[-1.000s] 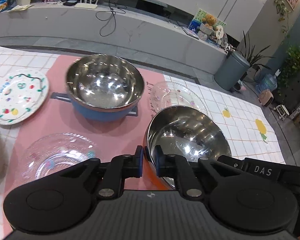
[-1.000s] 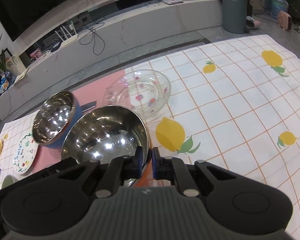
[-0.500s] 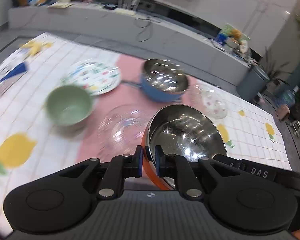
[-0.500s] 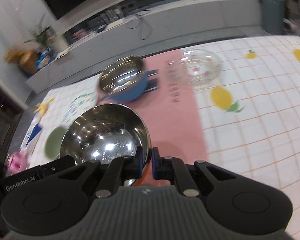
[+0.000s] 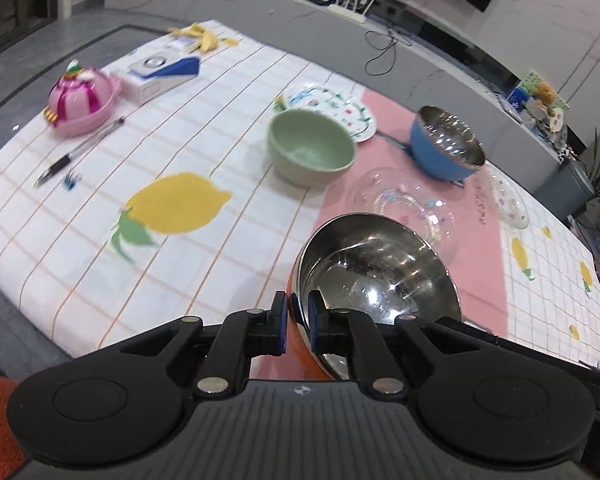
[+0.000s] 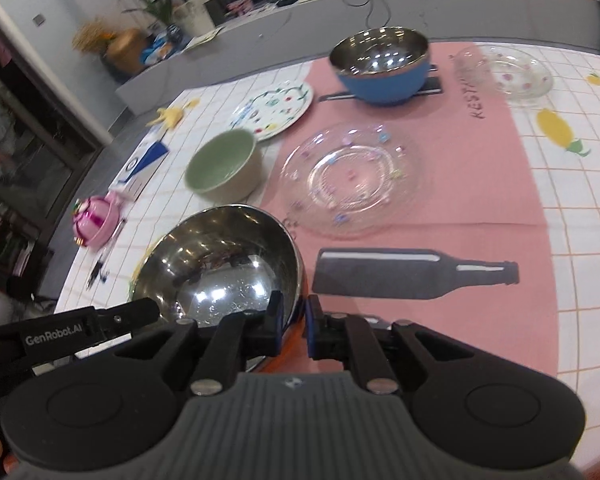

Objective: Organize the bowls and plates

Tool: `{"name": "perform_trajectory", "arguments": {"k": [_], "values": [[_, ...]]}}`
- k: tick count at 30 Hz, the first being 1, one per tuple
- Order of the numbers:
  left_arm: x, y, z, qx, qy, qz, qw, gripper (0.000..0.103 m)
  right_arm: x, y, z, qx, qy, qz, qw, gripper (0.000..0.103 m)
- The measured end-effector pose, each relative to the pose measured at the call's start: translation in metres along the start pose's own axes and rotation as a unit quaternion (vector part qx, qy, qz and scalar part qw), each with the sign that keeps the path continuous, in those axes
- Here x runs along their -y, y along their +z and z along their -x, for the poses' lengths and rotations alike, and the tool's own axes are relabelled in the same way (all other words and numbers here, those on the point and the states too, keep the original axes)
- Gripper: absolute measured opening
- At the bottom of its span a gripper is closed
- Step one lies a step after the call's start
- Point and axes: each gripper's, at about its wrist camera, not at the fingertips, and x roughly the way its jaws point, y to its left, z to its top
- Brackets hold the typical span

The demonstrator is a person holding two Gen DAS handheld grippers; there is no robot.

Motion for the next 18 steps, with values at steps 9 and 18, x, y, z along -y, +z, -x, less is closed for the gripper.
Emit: {"name": "perform_trajectory", "arguments": {"k": [9,18], "values": [[-0.001,-0.013,-0.004,0.002,0.018,-0.003,0.9998,0.010,0.004,-0.006,-0.012,-0.018,0.001,0.008,1.000,0.009],[0.001,-0.017,-0.012,-0.002,0.033,-0.014,0.9994,0.008,0.006,-0.010,-0.014,-0.022,0.001,0.011,1.000,0.010]]}}
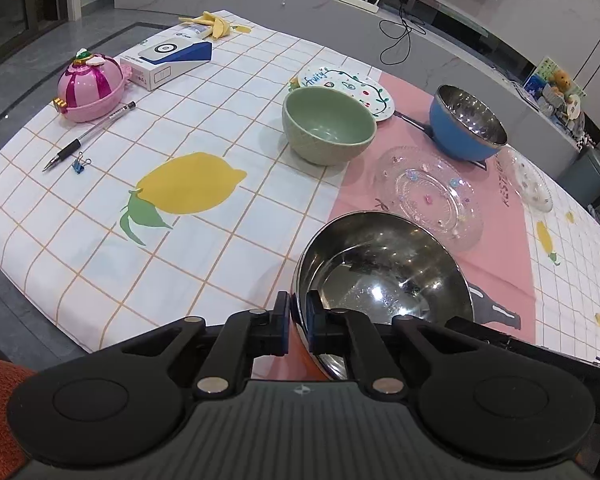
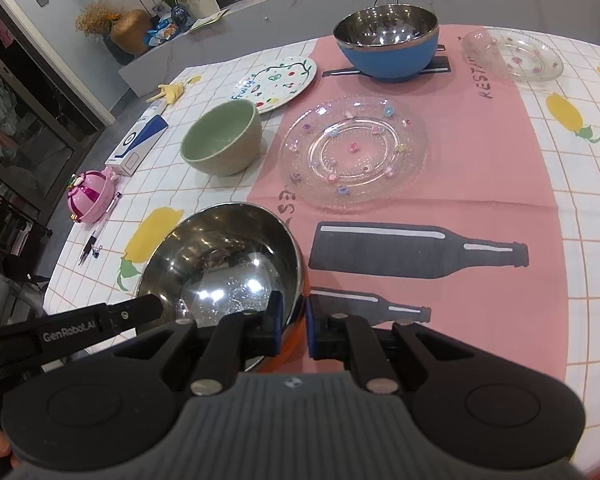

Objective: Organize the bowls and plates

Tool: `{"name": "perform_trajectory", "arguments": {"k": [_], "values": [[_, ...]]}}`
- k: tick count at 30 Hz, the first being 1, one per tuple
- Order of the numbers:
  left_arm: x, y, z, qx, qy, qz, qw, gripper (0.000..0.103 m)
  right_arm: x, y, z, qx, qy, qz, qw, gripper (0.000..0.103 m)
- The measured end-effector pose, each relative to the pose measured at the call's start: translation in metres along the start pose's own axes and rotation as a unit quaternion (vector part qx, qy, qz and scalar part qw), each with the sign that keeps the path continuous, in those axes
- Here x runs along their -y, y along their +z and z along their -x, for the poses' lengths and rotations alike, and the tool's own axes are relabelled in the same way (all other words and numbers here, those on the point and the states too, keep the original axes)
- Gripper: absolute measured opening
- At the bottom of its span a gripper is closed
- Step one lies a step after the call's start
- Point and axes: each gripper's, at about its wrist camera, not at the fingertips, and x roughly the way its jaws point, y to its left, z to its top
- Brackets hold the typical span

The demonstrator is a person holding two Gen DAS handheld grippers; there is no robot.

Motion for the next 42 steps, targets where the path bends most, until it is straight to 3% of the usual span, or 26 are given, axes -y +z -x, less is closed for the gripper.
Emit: {"name": "perform_trajectory", "arguments": {"k": [10,12,15,20,28,36,42], "values": [[-0.003,0.002,-0.002,-0.008,0.007,0.003,0.9999,0.011,-0.003,0.000,0.000,-0.004,0.002,0.012,1.000,0.014],[-0.005,0.003,0.000,-0.003,0.009,0.008,0.9999,0.019,-0.003,0.000,0.002,0.000,0.001,0.014,1.000,0.017],[-0.008,0.005,0.004,0.007,0.005,0.017,0.9998,0.031,-0.004,0.001,0.008,0.014,-0.011,0.024,1.000,0.032],[-0.003,0.012,0.016,0.037,-0.004,0.015,0.9992,0.037,0.002,0.006,0.019,0.031,-0.009,0.020,0.999,0.036],[0.039,0.034,0.034,0.082,-0.036,-0.044,0.9950,0.044,0.017,0.023,0.034,0.064,-0.024,0.007,0.998,0.048],[0.090,0.066,0.022,0.078,-0.072,-0.086,0.9906,0.044,0.040,0.062,0.047,0.105,-0.061,0.000,0.993,0.048],[0.119,0.096,0.006,0.088,-0.072,-0.091,0.9894,0.044,0.056,0.101,0.040,0.120,-0.053,-0.036,0.991,0.048]]}}
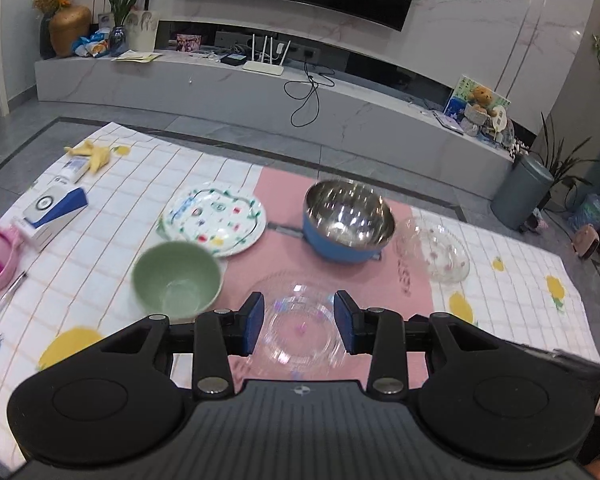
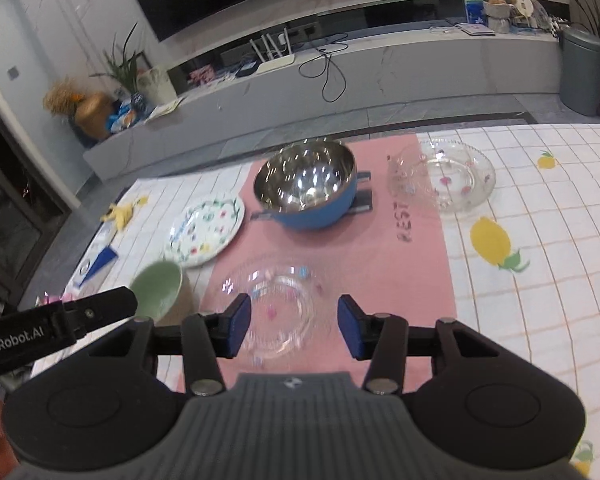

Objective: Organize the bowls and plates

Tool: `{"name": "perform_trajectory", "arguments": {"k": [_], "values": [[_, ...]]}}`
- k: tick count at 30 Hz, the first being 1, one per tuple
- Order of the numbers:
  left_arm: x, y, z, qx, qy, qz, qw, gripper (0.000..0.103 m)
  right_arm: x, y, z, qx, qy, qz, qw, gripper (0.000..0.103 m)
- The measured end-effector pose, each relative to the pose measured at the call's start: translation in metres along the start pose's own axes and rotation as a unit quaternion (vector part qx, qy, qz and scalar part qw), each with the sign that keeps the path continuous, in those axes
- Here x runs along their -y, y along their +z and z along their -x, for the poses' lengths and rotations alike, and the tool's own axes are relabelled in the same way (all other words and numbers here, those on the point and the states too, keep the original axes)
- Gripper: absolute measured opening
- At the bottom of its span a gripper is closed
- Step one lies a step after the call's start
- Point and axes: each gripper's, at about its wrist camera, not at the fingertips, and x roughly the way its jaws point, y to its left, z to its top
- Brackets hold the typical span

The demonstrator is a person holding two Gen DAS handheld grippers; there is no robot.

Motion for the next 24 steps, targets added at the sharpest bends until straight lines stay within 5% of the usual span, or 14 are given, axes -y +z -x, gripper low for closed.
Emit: {"name": "perform_trajectory", "arguments": {"k": [9,18,24], "values": [[0.000,0.036,-0.050,-0.001,-0.010,0.043,0.9990,0.048,0.016,0.055,-0.032,0.031,-0.016,-0.002,0.999,0.048],[0.008,0.063,-0.130,-0.019,-0.026,0.070,0.9971,0.048,0.051,0.094,-0.087,0.029,-0.013,-0.067,0.997,0.048],[0.005,0.067,-0.172,-0.042,0.009,0.057,0.9974,0.048,0.055,0.105,-0.124,0.002,-0.024,-0.073,0.997,0.046]]}}
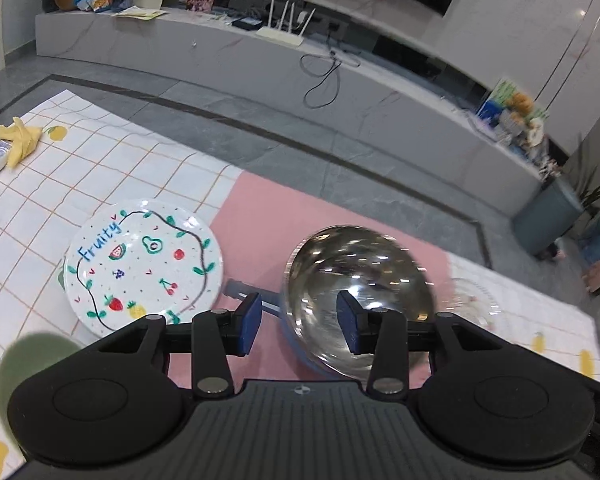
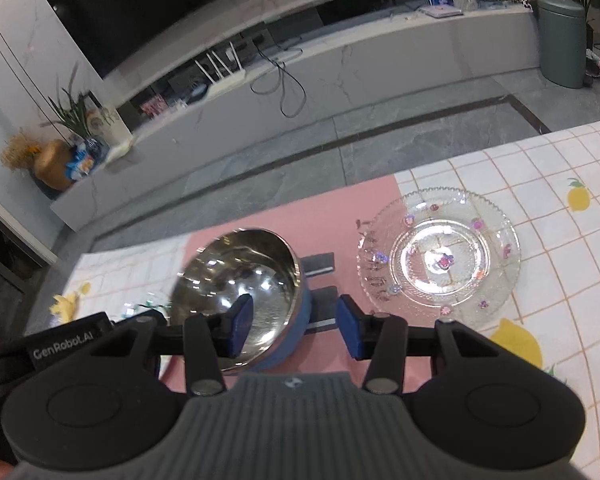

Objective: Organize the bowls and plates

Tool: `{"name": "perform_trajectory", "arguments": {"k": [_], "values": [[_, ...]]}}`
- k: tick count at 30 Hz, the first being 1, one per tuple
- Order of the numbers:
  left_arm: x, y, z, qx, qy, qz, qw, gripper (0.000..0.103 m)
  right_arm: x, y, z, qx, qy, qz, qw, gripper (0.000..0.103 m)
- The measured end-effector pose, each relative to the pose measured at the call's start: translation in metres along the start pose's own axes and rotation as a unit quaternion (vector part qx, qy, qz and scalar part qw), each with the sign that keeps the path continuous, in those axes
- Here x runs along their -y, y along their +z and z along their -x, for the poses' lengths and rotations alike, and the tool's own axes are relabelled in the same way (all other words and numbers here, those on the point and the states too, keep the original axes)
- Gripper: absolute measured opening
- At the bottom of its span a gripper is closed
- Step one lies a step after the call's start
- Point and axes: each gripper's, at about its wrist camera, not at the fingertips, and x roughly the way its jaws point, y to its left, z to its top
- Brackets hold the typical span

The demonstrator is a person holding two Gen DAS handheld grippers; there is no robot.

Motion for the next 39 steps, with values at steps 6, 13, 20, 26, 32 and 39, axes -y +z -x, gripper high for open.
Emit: {"name": "perform_trajectory", "arguments": {"k": [6,13,20,26,32,39], "values": [[-0.008,-0.001,-0.020,-0.017,-0.012,0.021,0.9996,0.048,0.001,-0.007,-0.029,-0.035,0.001,0.003,0.999,0.036],[-0.009,-0.001,-0.030,-0.018,-0.007,0.015,0.9997,0.038,-0.001,-0.013,-0.038,-0.040,0.004,-0.003,0.999,0.031],[-0.004,0.001,-0.032,-0.012,0.001,0.000,0.9999,0.021,-0.004,-0.017,-0.042,-0.039,0.006,0.005,0.999,0.024],[0.004,0.000,-0.032,-0.016,-0.003,-0.017,0.9997,0.010,-0.003,-0.019,-0.043,-0.041,0.000,0.007,0.999,0.020],[0.007,-0.004,-0.025,-0.016,0.000,-0.025,0.9996,0.009,-0.003,-0.018,-0.041,-0.041,-0.008,0.004,0.999,0.015],[0.009,-0.006,0.010,-0.003,0.014,-0.025,0.9996,0.008,-0.011,-0.012,-0.014,-0.032,-0.002,0.010,0.999,0.013]]}}
